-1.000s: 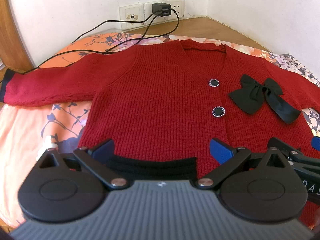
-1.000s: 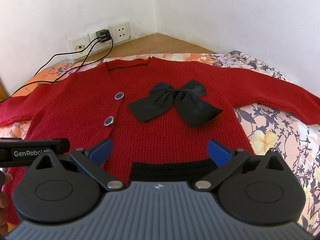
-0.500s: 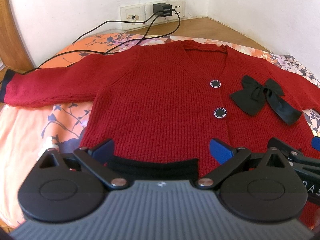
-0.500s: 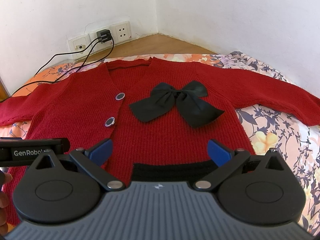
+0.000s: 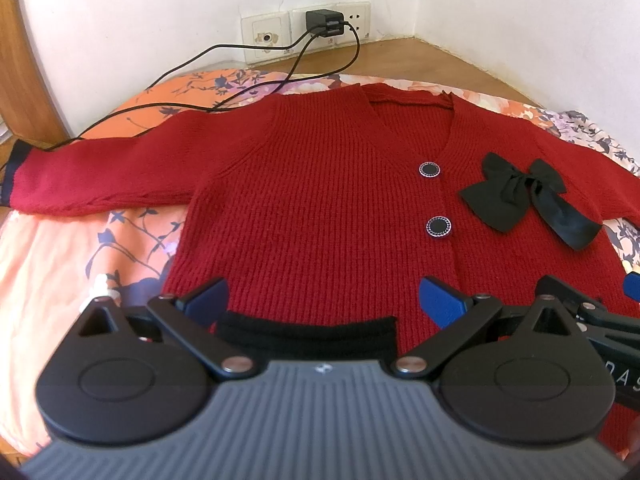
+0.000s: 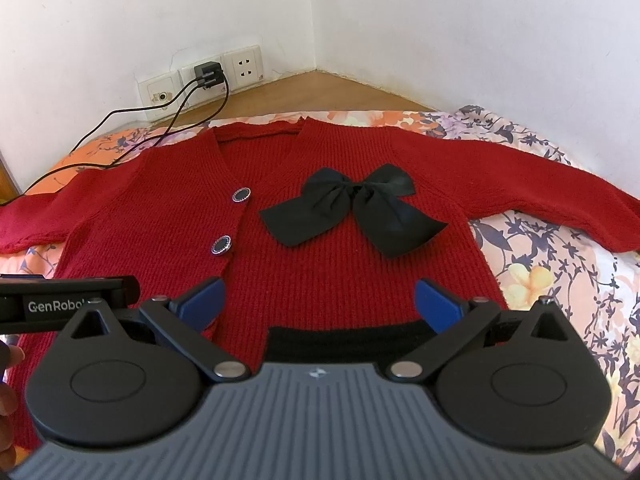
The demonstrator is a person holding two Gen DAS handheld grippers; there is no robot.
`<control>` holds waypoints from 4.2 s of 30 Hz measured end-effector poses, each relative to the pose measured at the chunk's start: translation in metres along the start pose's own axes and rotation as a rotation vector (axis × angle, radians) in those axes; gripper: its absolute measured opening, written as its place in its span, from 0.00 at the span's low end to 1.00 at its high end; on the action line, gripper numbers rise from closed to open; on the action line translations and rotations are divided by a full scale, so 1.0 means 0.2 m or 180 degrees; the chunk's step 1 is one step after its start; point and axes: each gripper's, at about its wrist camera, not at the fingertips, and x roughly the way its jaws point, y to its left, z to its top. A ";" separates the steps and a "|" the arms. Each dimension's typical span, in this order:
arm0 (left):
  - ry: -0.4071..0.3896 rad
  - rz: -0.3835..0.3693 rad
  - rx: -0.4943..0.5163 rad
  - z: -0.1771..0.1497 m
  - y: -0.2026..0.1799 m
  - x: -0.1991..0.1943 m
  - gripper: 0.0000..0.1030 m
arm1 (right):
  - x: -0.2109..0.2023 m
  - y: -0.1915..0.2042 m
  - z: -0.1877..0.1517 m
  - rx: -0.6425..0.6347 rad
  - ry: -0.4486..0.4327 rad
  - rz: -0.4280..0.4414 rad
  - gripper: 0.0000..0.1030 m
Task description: Fold small clothes
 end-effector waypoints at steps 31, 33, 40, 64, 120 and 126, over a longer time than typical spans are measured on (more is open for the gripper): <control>0.0025 0.0017 0.0081 0.04 -0.21 0.01 1.00 | 0.06 -0.60 0.13 0.0463 -0.0126 -0.0440 1.00; 0.0035 0.0029 0.0082 0.05 -0.23 0.02 1.00 | 0.08 -0.66 0.13 0.0484 -0.0125 -0.0481 1.00; 0.0041 0.0032 0.0144 0.08 -0.32 0.04 1.00 | 0.13 -0.89 0.15 0.0582 -0.0142 -0.0596 1.00; 0.0158 0.0043 0.0424 0.08 -0.53 0.08 1.00 | 0.38 -1.54 0.14 0.1574 0.0010 -0.0775 1.00; 0.0275 0.0025 0.0466 0.07 -0.56 0.12 1.00 | 0.25 -1.71 0.16 0.1992 -0.0831 -0.0450 0.11; 0.0237 0.0014 0.0434 0.08 -0.53 0.10 1.00 | 0.18 -1.61 0.23 0.1821 -0.0966 -0.0248 0.11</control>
